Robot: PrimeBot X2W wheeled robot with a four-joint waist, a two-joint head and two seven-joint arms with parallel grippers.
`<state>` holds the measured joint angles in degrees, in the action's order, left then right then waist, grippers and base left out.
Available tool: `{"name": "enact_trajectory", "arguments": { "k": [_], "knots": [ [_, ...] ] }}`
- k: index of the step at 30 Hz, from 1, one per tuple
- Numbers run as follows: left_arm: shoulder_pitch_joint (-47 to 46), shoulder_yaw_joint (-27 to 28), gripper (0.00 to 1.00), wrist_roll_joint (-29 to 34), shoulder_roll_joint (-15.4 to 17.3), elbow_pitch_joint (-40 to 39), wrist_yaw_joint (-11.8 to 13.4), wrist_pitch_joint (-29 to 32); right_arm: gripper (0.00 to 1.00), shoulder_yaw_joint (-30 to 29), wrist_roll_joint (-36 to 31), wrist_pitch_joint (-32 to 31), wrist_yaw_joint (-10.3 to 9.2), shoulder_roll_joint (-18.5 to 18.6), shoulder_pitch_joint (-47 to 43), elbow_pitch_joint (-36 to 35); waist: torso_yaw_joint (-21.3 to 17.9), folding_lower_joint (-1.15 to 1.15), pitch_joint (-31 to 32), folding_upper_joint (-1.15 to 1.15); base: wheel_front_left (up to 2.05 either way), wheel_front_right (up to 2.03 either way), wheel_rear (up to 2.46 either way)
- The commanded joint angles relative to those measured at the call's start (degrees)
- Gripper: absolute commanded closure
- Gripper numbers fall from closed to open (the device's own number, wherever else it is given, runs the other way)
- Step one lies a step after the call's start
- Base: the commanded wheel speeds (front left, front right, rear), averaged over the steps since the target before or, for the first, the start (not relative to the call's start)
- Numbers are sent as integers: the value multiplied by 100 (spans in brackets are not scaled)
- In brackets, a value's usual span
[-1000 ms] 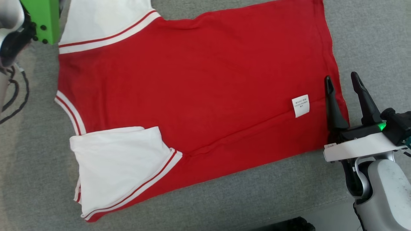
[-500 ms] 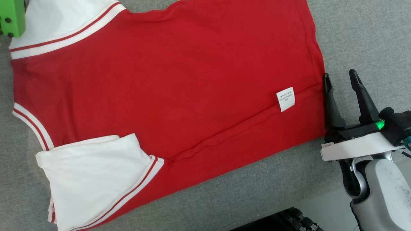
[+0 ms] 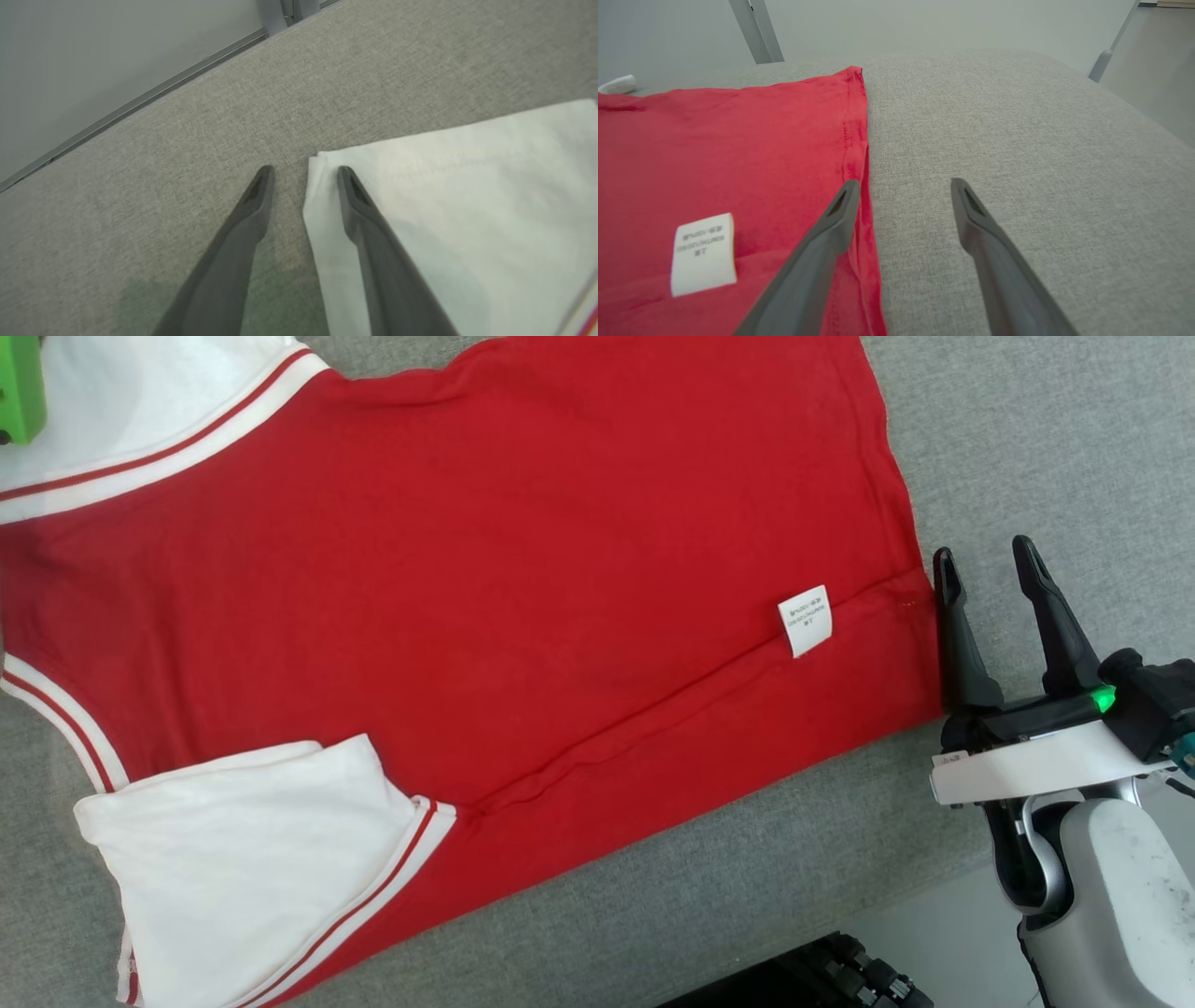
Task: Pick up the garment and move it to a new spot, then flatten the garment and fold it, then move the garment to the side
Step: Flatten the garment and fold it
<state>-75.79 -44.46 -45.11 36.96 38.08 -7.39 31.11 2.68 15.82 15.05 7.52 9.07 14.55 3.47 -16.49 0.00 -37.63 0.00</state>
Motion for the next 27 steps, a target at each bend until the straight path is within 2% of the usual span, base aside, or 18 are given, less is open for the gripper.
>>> {"name": "enact_trajectory", "arguments": {
  "k": [1, 5, 9, 14, 18, 21, 27],
  "knots": [
    [-11, -74, 100, -41, 72, 59, -10, -1, 0, -20, -42, 16, -6, -12, -28, -30, -10, 0, 10, 0, 0, 0, 0],
    [-37, -132, 100, -171, 111, 87, -3, -168, 0, -28, -32, 16, -7, 17, -79, -24, -19, 0, 57, 0, 0, 0, 0],
    [-33, -177, 100, -289, 16, 144, -3, -402, 0, -6, -44, 16, -7, 83, -25, 17, 23, 0, 162, 0, 0, 0, 0],
    [107, -326, 100, -449, -116, 43, -4, -777, 0, 173, 90, 16, -6, 255, 284, 123, 216, 0, 417, 0, 0, 0, 0],
    [227, -512, 100, -611, -162, -136, -3, -973, 0, 493, 417, 6, -6, 465, 750, 501, 438, 0, 651, 0, 0, 0, 0],
    [294, -647, 100, -708, -156, -299, -4, -1136, 0, 647, 717, -356, -6, 594, 1319, 932, 613, 0, 792, 0, 0, 0, 0],
    [374, -776, 100, -1032, -170, -688, -4, -1311, 0, 1003, 1017, -1672, -7, 871, 2609, 1887, 928, 0, 892, 0, 0, 0, 0]
  ]
}}
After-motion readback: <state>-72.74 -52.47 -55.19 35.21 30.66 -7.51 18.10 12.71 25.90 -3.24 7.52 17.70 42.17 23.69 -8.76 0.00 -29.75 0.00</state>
